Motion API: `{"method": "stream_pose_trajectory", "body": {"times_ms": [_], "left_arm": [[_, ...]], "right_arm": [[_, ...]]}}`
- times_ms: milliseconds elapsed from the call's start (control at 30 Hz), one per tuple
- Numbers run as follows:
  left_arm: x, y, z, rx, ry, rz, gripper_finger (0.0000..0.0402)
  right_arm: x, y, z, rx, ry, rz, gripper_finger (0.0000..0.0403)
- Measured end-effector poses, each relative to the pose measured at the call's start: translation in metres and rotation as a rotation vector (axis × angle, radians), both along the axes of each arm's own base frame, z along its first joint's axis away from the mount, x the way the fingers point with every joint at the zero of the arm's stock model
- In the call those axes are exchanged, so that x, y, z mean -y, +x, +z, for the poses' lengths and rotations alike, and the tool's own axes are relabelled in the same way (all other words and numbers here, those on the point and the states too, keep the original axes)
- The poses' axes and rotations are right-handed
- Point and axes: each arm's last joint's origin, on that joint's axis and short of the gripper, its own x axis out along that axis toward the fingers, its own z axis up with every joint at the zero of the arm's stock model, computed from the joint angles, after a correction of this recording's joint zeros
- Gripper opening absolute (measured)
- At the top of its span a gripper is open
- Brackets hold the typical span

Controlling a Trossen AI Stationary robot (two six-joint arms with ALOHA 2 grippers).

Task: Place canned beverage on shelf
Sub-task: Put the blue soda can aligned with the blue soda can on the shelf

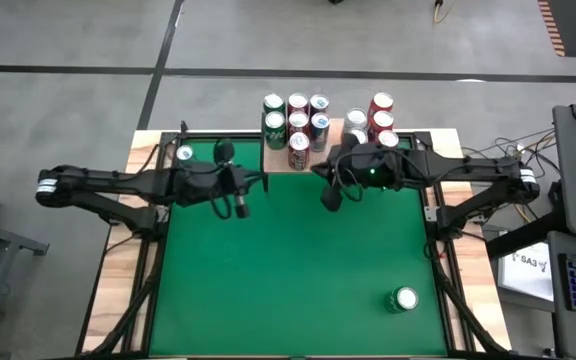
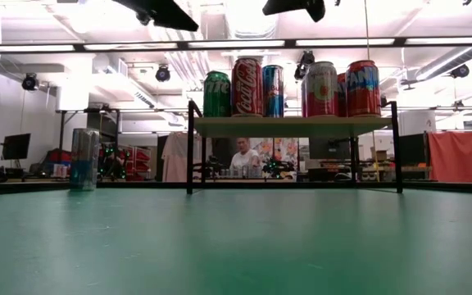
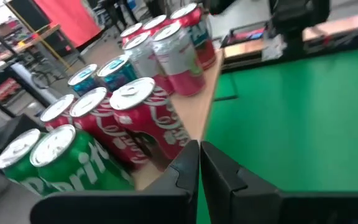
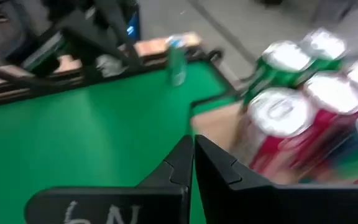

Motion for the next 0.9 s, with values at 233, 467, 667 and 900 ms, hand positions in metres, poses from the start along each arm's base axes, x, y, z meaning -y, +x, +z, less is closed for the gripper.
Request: {"method": "stream_pose_trajectory", "body": {"times_ms": [233, 467, 667, 900], "left_arm": [[0.018, -0.026, -0.017, 0.088, -0.068, -0.063, 0.0], [0.025, -0.035, -0.03, 0.129, -0.093, -0.097, 0.0], [0.025, -0.037, -0.03, 0.099, -0.098, -0.068, 0.0], [0.004, -0.061, -0.006, -0.087, -0.114, 0.402, 0.0]], "right_arm": [[-0.023, -0.005, -0.01, -0.066, 0.308, 0.041, 0.0009], [-0.038, -0.009, -0.018, -0.141, 0.629, 0.019, 0.0009], [-0.046, -0.011, -0.02, -0.175, 0.802, -0.003, 0.0009], [-0.05, -0.012, -0.021, -0.196, 0.765, 0.037, 0.0009]]}}
